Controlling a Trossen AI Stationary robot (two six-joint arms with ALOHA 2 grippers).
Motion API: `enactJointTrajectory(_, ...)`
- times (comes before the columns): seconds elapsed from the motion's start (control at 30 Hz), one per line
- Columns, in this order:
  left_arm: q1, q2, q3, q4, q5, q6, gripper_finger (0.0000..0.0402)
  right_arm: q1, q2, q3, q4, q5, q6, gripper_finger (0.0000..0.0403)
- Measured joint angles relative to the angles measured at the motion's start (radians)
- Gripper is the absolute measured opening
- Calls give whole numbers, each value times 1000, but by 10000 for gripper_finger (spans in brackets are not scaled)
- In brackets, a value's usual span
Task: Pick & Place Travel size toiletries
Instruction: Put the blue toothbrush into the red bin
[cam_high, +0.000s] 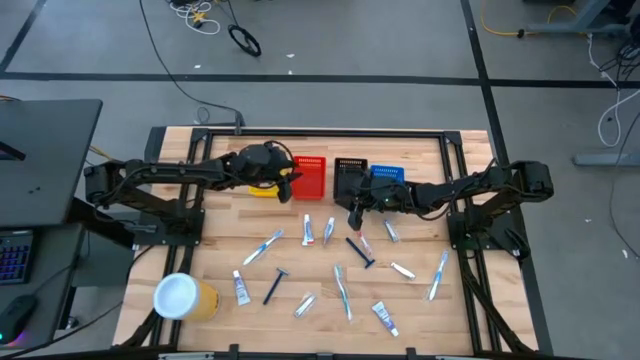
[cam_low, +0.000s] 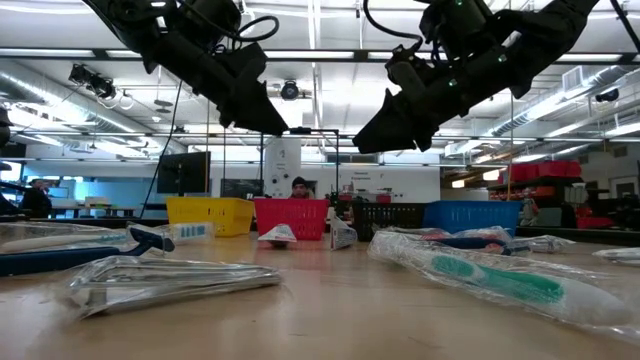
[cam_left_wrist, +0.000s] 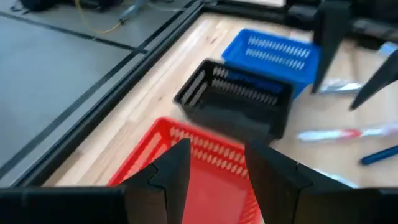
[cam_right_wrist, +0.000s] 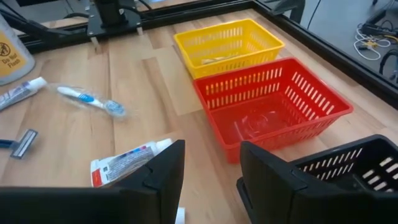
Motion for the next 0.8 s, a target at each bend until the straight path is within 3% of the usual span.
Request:
enactJointTrajectory(0.1,-3,0,0,-34,46,-49,160,0,0,0,1,0,0,165)
enactJointTrajectory(0.27,-34,0,0,-146,291,-154,160,0,0,0,2,0,0,165)
enactJointTrajectory(0.33,-81,0,0,-192,326,-192,160,0,0,0,2,0,0,165)
enactJointTrajectory(0.43,-182,1,0,-260,276,-219,160,0,0,0,2,0,0,165)
enactJointTrajectory(0.67,-405,6,0,-432,-26,-353,160,0,0,0,2,0,0,165)
enactJointTrajectory(0.8,-467,13,-5,-489,-58,-494,160,0,0,0,2,-1,0,165)
